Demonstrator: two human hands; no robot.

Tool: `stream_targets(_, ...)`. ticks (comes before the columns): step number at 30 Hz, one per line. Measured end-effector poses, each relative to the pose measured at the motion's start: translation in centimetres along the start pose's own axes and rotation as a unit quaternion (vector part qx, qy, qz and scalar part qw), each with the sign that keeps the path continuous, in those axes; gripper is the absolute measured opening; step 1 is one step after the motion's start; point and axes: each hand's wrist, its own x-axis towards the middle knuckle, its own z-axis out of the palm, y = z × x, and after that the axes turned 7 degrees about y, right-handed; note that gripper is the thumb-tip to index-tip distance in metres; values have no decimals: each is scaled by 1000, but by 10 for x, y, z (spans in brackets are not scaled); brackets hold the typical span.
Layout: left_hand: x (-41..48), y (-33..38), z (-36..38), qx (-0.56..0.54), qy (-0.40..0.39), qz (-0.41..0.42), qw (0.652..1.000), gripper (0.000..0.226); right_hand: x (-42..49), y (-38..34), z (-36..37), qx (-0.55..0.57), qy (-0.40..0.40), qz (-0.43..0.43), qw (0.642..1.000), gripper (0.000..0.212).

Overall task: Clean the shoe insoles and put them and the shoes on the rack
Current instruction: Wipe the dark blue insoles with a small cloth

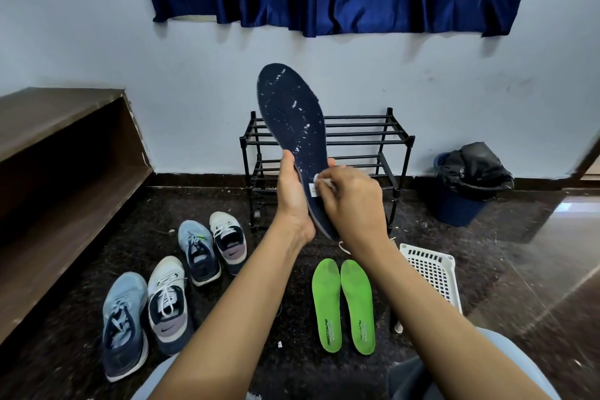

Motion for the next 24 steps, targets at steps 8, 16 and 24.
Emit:
stream_targets(8,7,3,-5,-55,-3,23,998,64,-6,-7,-4,30,-39,55,997,7)
stream_targets(16,1,2,-3,-35,-14,5,999,68,0,-5,0,36,-15,44,998,5)
stream_targets(24,7,7,-7,-81,-29,15,996,62,-11,-9,-7,95,-29,80,992,3)
